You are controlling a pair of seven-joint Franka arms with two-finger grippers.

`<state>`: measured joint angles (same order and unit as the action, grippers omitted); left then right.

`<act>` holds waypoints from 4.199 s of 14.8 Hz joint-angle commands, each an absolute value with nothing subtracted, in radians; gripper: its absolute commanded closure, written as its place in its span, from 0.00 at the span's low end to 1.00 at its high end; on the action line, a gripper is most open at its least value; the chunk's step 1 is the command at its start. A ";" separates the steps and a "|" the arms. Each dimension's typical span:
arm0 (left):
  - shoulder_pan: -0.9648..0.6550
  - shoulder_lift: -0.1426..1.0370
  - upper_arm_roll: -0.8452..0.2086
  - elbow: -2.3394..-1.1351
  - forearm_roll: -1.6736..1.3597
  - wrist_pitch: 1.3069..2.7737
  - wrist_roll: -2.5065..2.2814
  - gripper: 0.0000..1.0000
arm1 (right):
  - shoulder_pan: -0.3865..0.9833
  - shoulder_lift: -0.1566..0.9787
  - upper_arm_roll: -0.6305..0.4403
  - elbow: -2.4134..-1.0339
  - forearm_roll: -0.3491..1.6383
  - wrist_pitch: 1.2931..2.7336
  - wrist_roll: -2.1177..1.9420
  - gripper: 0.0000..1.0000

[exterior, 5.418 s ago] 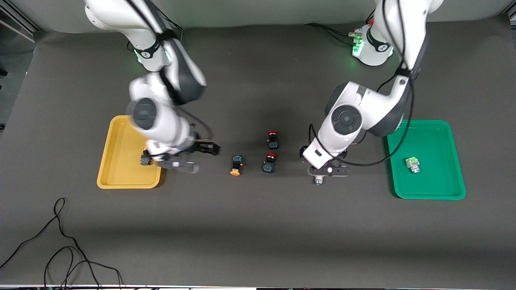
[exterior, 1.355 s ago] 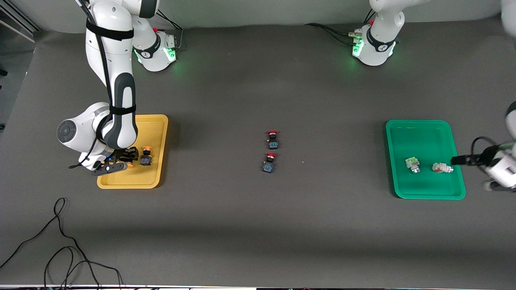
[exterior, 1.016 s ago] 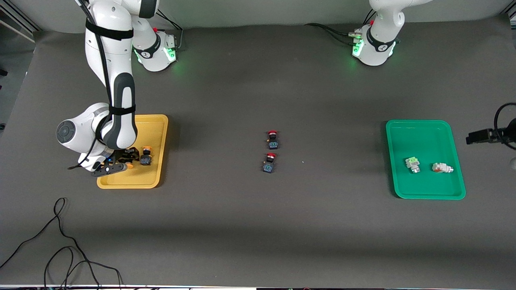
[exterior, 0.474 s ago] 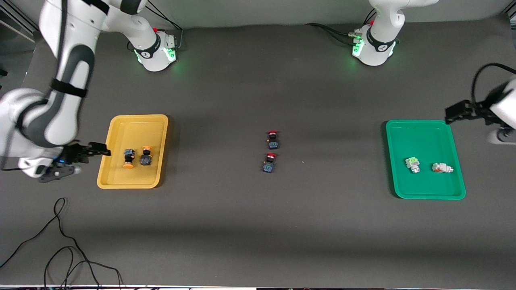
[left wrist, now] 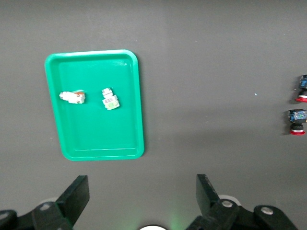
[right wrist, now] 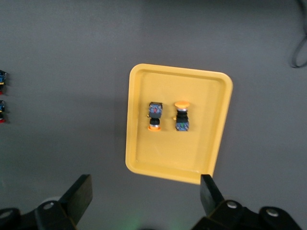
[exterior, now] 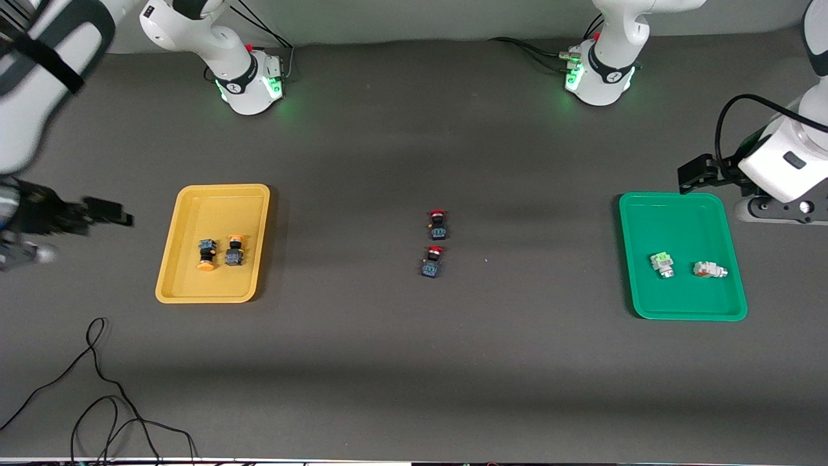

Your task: Place green and yellow buttons in trays

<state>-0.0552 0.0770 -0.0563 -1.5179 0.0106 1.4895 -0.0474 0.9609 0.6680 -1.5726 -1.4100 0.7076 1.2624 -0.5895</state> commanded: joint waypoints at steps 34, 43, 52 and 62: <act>-0.199 0.021 0.112 -1.526 0.029 1.466 -0.031 0.01 | 0.108 0.237 -0.198 -1.199 -0.028 1.228 -0.128 0.00; -0.192 0.028 0.114 -1.526 0.029 1.465 -0.031 0.01 | 0.035 -0.032 -0.071 -1.614 -0.032 1.503 -0.072 0.00; -0.131 0.029 0.065 -1.526 0.026 1.466 -0.029 0.01 | 0.049 0.012 -0.072 -1.552 -0.043 1.479 -0.055 0.00; -0.020 0.028 -0.051 -1.526 0.029 1.466 -0.031 0.01 | 0.051 0.014 -0.072 -1.552 -0.043 1.479 -0.049 0.00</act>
